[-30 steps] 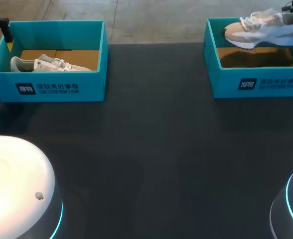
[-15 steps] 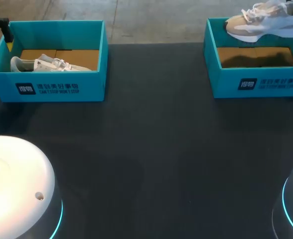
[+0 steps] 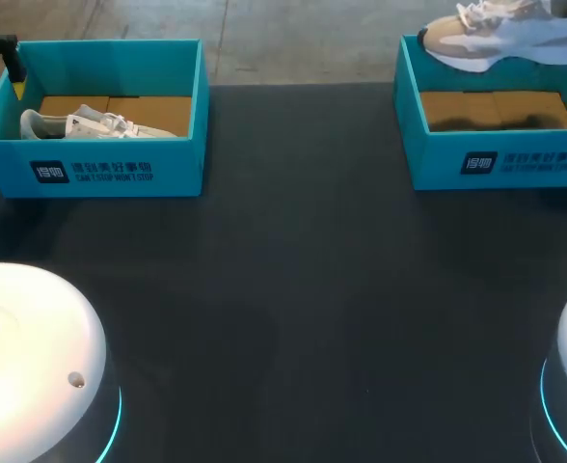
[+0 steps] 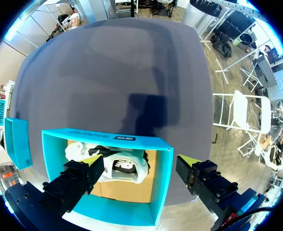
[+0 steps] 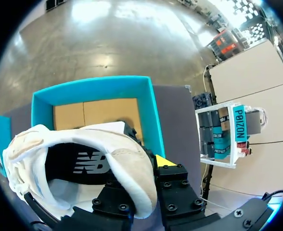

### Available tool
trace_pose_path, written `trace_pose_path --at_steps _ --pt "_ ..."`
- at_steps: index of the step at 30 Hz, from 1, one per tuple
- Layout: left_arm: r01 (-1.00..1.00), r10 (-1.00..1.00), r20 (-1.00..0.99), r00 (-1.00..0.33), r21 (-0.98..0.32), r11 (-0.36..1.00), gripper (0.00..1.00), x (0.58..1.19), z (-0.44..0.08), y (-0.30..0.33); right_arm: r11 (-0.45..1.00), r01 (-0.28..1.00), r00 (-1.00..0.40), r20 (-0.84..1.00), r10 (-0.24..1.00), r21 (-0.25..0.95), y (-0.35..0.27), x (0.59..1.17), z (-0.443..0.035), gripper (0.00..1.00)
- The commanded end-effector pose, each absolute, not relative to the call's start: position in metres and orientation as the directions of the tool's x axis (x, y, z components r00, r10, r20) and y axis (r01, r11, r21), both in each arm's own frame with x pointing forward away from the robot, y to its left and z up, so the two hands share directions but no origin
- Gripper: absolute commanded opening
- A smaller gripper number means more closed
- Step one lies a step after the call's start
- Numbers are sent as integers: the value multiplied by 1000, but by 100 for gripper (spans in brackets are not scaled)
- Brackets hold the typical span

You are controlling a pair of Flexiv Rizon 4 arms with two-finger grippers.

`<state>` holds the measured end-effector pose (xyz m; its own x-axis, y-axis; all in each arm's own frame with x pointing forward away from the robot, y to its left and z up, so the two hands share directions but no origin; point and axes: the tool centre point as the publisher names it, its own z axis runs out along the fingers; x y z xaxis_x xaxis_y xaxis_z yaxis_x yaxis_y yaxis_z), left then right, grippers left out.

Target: Take the shoe out of the shoebox, open the shoe tongue, remove and reinsert the insole, then place the shoe into the shoebox

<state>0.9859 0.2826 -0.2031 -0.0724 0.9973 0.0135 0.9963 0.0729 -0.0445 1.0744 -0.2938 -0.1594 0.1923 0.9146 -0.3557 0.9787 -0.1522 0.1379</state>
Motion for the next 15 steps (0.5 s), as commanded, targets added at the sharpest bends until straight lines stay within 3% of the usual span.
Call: trace_pose_path --at_steps 1,15 --pt "997 997 14 -71 -42 72 100 985 -203 283 -157 971 212 -348 913 180 -277 1041 -142 0" --pt "997 997 14 -71 -42 72 100 985 -203 283 -204 958 262 -325 909 202 -214 959 -137 0"
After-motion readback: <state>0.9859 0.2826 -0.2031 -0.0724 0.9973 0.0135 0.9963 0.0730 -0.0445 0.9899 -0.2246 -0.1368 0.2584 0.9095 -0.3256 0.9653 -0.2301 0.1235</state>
